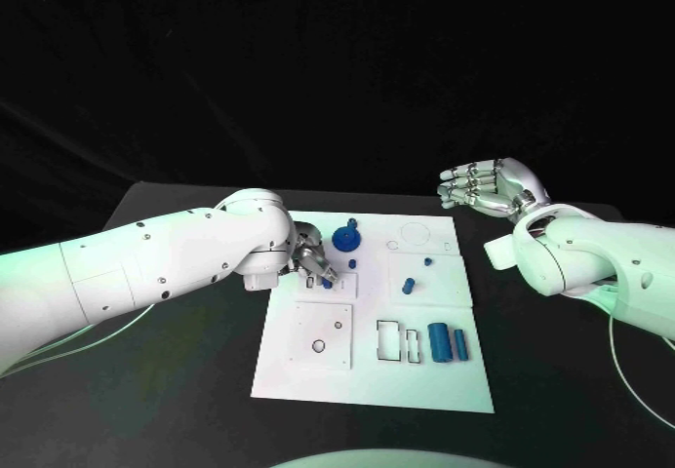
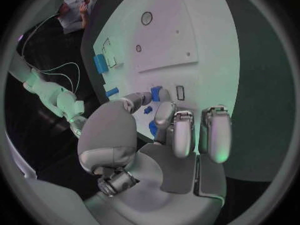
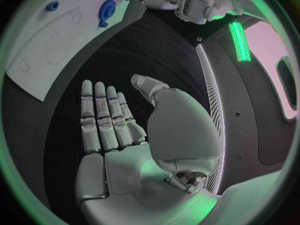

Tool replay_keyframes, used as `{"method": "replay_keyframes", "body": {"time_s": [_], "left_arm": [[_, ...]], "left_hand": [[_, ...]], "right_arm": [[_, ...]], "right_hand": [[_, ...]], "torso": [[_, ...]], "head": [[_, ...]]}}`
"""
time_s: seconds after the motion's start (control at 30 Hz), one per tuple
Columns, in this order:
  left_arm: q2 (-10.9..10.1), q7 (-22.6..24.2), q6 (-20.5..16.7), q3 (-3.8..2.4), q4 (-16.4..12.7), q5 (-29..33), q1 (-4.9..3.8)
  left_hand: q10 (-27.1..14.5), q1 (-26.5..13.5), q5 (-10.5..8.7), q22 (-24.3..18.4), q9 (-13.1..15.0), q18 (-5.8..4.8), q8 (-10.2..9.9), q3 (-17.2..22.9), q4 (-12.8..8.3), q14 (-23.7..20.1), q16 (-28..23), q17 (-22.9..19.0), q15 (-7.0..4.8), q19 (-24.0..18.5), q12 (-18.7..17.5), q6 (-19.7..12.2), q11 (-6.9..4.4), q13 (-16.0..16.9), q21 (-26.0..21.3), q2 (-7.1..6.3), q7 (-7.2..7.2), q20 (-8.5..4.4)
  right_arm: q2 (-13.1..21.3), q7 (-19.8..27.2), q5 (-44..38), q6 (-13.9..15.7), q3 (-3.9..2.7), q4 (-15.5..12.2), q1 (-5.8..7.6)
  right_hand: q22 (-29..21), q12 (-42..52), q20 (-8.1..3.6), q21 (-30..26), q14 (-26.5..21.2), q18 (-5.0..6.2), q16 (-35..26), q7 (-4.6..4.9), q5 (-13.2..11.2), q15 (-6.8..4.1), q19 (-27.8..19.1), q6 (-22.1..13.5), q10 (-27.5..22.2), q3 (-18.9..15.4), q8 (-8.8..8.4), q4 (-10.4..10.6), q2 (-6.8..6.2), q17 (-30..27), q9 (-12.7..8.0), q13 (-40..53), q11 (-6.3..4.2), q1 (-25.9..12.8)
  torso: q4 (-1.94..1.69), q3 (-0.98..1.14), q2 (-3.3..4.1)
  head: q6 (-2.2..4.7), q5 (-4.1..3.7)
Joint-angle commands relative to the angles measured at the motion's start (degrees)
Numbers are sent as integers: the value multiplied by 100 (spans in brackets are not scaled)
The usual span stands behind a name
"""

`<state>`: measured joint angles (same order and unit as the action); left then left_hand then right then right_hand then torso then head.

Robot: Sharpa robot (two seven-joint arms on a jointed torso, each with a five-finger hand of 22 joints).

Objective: Assemble the parts on the task board

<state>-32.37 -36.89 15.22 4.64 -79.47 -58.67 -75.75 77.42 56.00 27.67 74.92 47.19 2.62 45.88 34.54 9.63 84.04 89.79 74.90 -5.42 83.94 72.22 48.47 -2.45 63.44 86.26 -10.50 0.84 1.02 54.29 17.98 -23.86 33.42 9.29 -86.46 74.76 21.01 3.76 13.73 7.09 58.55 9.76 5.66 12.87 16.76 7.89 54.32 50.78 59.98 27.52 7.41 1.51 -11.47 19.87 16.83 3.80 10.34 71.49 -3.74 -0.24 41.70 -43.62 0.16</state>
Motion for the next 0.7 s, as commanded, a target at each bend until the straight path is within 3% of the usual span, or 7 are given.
{"method": "replay_keyframes", "body": {"time_s": [0.03, 0.57, 0.7], "left_arm": [[12, -53, 106, 4, 6, 33, 7], [1, -65, 49, 3, 28, 37, 7], [-15, -48, -13, 1, 2, 59, 7]], "left_hand": [[5, -49, -45, 1019, -2, -119, -16, -44, 11, 592, 10, 1495, -39, 272, -21, 21, -15, 6, 17, -2, 26, -33], [7, -146, -133, 1023, 4, -119, -21, -288, 232, 592, 9, 1493, -37, 273, -19, 60, -9, 11, 11, -64, 33, -33], [19, -195, -296, 1045, 13, -124, -23, -527, 417, 594, 15, 1501, -34, 287, -3, 82, -7, 33, 22, -97, 36, -30]], "right_arm": [[3, 71, -49, -24, 0, -8, -4], [6, 71, -51, -17, 0, -12, -5], [3, 72, -51, -16, 0, -8, -5]], "right_hand": [[-5, -13, 40, -28, -7, 65, -33, 61, -7, 26, 12, -45, -33, -9, 1, -11, 20, -7, -8, -7, 13, -7], [-14, -13, 41, -31, -7, 65, -36, 61, -18, 27, 14, -47, -35, -11, 1, -17, 20, -10, -10, -7, 14, 0], [-14, -13, 41, -31, -7, 65, -36, 61, -18, 27, 14, -47, -35, -11, 1, -17, 20, -10, -10, -7, 14, 0]], "torso": [[1, -1, 1], [0, -3, -2], [-1, -1, -5]], "head": [[-12, -4], [8, -1], [15, 1]]}}
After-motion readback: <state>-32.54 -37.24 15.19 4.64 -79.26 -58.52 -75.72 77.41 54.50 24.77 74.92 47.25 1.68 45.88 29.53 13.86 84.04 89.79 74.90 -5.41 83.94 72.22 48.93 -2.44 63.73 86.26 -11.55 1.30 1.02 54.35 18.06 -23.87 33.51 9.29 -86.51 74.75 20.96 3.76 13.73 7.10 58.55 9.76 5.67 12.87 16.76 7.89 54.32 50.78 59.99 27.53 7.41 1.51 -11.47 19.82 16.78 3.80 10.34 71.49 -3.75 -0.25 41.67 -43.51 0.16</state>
